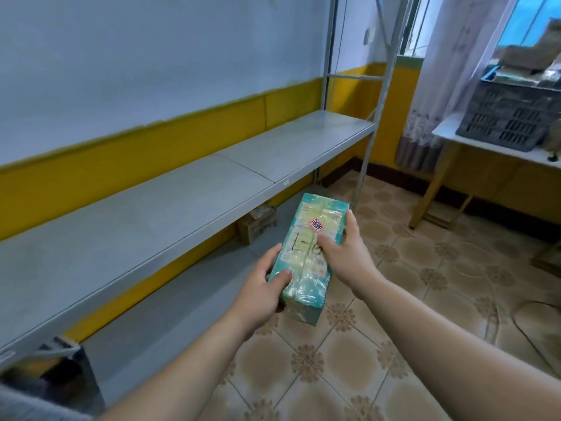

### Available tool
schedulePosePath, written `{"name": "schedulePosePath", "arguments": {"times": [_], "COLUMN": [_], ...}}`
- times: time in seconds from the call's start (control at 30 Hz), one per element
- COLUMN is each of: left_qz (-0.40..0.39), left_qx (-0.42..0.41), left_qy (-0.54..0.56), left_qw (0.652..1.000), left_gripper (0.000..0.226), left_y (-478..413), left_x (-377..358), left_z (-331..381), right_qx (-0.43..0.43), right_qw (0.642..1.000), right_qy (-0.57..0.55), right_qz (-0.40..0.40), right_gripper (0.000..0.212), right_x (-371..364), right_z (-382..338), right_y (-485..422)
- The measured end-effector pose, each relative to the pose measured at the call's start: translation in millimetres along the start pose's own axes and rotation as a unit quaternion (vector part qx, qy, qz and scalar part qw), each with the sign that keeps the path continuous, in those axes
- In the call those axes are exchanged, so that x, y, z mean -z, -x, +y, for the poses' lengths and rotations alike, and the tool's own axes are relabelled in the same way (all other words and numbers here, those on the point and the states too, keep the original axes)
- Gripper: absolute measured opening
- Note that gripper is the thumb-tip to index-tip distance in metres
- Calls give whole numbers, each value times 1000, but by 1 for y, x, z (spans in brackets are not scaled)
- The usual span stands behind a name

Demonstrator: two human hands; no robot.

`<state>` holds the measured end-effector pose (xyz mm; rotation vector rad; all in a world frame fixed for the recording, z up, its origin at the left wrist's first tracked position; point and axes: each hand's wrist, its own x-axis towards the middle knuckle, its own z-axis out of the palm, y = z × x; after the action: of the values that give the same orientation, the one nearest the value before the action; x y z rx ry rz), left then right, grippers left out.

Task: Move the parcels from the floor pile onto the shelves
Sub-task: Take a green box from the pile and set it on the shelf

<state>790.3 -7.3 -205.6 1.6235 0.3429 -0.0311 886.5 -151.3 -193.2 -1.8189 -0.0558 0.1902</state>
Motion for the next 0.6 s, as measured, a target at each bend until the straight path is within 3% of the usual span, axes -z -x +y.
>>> {"name": "schedulePosePath", "arguments": {"times": [0.2, 0.6], "left_qz": [26, 214], "left_qx": [54, 144], "left_qy": [9, 68], "left_qw": [998, 964], "left_gripper": [49, 43], "left_y": [-87, -204], "left_x": [-10, 11], "left_z": [-14, -119], "right_qx": [-21, -76], "right_qw": [998, 957], "right_qy": [22, 125], "right_qz": [-49, -251], "right_gripper": [66, 66], "right_x": [-11, -111], "right_z": [20, 112], "right_y": [-95, -249]}}
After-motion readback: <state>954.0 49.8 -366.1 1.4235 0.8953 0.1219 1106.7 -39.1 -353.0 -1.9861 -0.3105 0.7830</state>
